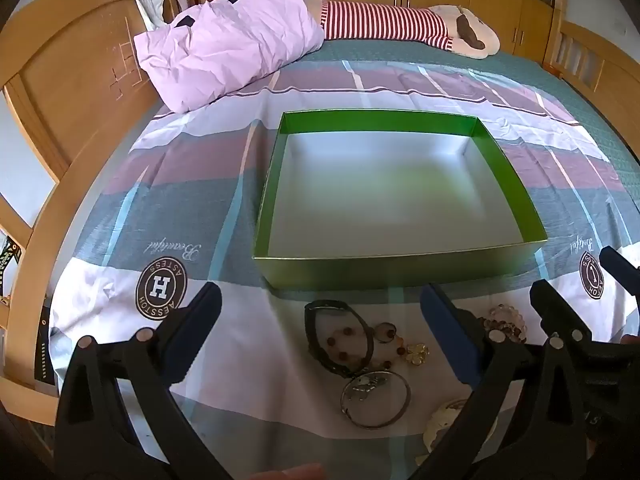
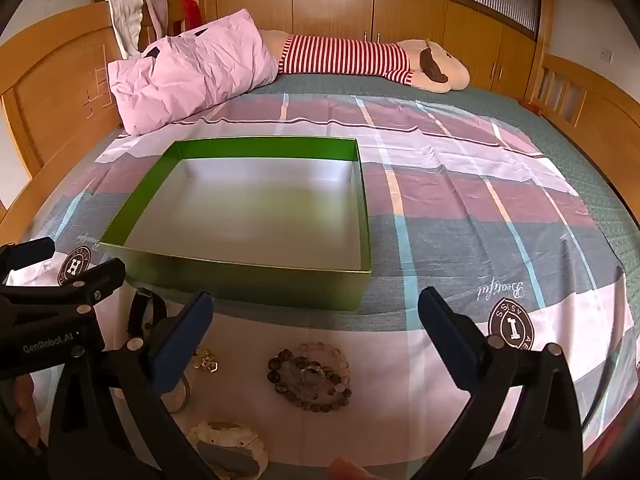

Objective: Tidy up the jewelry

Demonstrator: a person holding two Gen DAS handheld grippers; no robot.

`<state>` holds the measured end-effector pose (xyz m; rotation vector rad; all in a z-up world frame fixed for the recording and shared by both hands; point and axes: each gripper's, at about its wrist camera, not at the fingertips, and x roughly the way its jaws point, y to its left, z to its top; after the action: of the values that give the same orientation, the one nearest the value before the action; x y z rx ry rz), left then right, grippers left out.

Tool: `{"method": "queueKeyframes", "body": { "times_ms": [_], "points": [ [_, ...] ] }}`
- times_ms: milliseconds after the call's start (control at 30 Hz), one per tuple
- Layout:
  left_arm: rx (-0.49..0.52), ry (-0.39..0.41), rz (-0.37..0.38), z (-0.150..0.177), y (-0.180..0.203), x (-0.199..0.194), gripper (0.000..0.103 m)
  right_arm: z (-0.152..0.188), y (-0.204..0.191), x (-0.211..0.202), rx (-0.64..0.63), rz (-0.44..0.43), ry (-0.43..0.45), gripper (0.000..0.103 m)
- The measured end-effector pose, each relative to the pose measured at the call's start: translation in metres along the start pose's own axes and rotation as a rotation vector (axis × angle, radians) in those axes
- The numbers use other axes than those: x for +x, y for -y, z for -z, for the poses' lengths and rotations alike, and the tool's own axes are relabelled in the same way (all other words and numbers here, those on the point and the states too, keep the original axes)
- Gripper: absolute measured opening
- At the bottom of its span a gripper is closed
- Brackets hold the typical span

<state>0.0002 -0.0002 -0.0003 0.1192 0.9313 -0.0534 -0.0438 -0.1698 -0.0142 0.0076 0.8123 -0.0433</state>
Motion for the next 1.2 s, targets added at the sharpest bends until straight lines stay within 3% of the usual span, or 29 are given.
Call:
{"method": "queueKeyframes", "body": {
  "times_ms": [1200],
  "points": [
    [-0.008,-0.008,-0.006,0.003,-0.003,0.004,0.101,-0.002,-0.004,-0.005,-0.029,0.033,0.025,0.102]
  ]
}}
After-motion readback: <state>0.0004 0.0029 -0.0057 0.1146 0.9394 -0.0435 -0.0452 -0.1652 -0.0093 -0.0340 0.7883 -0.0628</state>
